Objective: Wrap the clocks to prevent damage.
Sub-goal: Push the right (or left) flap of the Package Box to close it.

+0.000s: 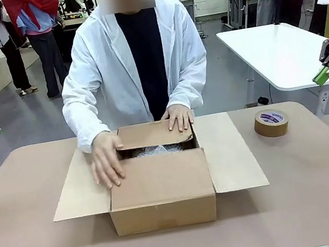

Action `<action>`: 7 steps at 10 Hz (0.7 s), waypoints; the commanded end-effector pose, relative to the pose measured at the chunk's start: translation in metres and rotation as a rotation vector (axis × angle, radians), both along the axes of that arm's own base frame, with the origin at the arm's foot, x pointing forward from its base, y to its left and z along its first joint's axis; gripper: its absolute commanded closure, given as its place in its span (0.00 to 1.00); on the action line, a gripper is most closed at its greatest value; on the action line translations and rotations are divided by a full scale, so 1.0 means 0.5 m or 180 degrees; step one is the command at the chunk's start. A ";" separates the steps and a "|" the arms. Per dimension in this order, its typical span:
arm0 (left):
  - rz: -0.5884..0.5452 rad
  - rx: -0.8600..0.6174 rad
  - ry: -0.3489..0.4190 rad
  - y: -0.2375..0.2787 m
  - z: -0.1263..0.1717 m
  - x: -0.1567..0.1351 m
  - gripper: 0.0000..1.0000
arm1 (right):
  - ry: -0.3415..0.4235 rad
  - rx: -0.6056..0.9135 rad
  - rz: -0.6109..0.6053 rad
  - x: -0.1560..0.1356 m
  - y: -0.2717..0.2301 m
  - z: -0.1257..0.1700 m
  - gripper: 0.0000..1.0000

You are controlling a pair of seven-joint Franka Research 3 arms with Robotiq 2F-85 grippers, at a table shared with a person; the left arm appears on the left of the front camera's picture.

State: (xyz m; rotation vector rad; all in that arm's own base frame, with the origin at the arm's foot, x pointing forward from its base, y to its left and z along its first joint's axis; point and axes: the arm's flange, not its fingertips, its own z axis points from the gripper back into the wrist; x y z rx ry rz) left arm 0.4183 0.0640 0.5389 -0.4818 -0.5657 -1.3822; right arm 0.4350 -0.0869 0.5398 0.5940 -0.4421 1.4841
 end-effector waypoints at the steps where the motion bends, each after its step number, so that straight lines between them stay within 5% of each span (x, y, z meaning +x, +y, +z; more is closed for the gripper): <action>1: 0.0005 -0.0006 -0.0006 0.001 0.001 0.000 1.00 | -0.0005 0.0008 0.0005 0.001 -0.002 -0.001 0.99; 7: 0.0005 -0.0006 -0.0006 0.001 0.001 0.000 1.00 | -0.0005 0.0008 0.0005 0.001 -0.002 -0.001 0.99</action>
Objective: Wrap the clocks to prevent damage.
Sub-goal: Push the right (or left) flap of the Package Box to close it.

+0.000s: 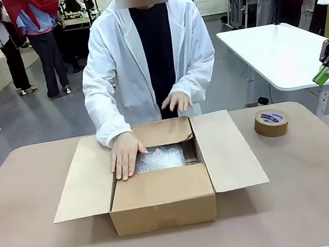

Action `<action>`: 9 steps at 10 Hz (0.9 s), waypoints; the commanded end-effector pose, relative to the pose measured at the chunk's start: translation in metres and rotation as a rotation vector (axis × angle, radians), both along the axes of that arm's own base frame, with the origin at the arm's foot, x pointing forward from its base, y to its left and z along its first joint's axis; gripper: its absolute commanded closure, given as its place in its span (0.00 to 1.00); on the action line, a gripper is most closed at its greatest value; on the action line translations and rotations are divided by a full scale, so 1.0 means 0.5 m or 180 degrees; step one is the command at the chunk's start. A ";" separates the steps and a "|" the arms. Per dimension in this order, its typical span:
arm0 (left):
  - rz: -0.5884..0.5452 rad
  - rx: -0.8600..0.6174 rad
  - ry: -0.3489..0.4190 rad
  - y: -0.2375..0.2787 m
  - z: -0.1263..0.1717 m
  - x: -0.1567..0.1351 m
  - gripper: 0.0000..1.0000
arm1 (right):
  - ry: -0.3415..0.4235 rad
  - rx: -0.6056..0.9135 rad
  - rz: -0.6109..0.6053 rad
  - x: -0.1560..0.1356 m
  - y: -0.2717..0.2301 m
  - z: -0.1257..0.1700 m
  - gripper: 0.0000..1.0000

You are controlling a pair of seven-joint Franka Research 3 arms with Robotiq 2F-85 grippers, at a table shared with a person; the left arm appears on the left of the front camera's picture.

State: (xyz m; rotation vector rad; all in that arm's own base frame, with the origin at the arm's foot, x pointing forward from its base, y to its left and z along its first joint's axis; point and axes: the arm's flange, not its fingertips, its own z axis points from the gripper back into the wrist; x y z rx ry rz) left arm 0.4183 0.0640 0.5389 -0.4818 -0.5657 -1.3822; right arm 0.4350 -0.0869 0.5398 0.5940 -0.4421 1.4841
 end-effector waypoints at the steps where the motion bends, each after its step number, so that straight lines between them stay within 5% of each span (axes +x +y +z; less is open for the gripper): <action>1: 0.0005 -0.0007 -0.0006 0.001 0.001 0.000 1.00 | -0.0005 0.0008 0.0005 0.001 -0.002 -0.001 0.99; 9: 0.0005 -0.0007 -0.0006 0.001 0.001 0.000 1.00 | -0.0005 0.0008 0.0005 0.001 -0.002 -0.001 0.99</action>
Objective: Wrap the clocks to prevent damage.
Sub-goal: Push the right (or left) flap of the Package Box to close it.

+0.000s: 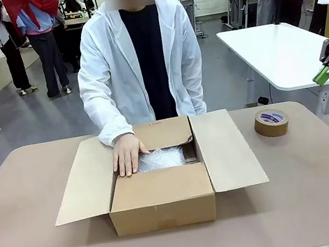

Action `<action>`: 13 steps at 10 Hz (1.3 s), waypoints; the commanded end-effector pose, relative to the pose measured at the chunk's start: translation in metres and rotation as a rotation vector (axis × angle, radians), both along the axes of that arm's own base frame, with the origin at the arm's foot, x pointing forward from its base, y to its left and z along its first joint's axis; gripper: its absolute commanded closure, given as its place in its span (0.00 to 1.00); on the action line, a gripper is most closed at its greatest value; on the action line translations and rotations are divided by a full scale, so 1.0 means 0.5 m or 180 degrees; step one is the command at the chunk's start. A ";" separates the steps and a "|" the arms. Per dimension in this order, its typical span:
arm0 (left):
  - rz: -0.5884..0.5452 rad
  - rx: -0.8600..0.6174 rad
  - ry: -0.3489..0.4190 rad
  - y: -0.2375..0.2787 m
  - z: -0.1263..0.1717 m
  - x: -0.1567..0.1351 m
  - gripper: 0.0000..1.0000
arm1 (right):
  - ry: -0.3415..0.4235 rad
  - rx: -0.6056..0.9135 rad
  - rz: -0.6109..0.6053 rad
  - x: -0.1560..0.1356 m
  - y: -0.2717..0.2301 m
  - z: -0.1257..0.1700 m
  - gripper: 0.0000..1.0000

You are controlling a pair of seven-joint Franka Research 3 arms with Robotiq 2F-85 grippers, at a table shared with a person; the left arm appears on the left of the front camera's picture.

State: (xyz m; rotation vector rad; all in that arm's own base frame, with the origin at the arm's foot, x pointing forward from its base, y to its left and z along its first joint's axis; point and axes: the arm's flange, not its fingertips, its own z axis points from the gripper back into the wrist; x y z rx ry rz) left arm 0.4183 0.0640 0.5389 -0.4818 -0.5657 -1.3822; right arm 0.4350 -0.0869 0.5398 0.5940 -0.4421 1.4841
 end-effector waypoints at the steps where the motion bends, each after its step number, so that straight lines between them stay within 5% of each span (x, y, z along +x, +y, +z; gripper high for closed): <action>1: 0.0005 -0.0007 -0.0006 0.001 0.001 0.000 1.00 | -0.0005 0.0008 0.0005 0.001 -0.002 -0.001 0.99; 6: 0.0005 -0.0007 -0.0006 0.001 0.001 0.000 1.00 | 0.0000 0.0000 0.0000 0.000 0.000 0.000 0.99; 13: 0.0005 -0.0007 -0.0006 0.001 0.001 0.000 1.00 | 0.0164 0.0170 -0.0416 0.051 0.084 -0.266 0.99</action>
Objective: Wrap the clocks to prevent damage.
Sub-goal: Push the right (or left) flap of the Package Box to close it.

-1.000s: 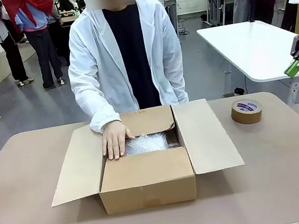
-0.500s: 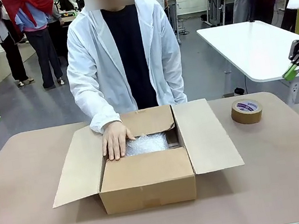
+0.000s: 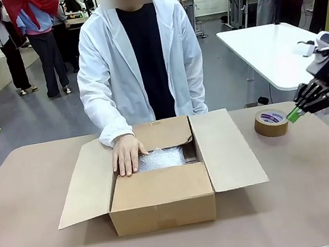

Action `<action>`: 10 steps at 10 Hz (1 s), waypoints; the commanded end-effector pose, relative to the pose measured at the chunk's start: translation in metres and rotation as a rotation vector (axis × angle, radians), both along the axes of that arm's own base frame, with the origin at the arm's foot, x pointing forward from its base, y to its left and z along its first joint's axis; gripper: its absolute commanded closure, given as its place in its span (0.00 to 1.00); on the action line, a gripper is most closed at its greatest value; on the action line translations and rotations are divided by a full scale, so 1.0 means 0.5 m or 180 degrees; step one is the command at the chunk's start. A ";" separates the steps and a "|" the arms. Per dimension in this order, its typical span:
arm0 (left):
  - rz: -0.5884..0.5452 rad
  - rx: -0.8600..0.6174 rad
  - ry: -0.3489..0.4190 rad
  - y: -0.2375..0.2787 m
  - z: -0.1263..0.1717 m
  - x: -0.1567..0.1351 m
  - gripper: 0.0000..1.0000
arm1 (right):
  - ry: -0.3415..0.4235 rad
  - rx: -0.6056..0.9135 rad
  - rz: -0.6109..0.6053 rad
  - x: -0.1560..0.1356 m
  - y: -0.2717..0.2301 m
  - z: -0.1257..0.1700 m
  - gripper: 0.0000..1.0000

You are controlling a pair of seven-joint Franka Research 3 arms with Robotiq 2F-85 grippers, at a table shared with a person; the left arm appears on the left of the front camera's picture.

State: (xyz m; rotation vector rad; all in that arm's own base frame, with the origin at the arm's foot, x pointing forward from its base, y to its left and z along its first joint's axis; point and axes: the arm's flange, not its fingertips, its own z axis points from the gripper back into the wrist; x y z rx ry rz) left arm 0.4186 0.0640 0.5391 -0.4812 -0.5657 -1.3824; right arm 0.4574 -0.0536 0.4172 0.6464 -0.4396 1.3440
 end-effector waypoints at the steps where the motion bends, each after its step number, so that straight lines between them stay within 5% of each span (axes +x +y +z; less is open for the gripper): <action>1: 0.0005 -0.0008 -0.0004 0.001 0.001 0.000 1.00 | -0.0003 0.0054 -0.0074 0.013 0.035 -0.053 0.99; 5: 0.0005 -0.0008 -0.0004 0.001 0.001 0.000 1.00 | 0.0132 0.0103 -0.0413 0.042 0.075 -0.086 0.99; 6: 0.0005 -0.0008 -0.0004 0.001 0.001 0.000 1.00 | 0.0079 0.0011 -0.0163 0.030 0.057 -0.087 0.99; 10: 0.0005 -0.0008 -0.0004 0.001 0.001 0.000 1.00 | 0.0079 0.0011 -0.0163 0.030 0.057 -0.087 0.99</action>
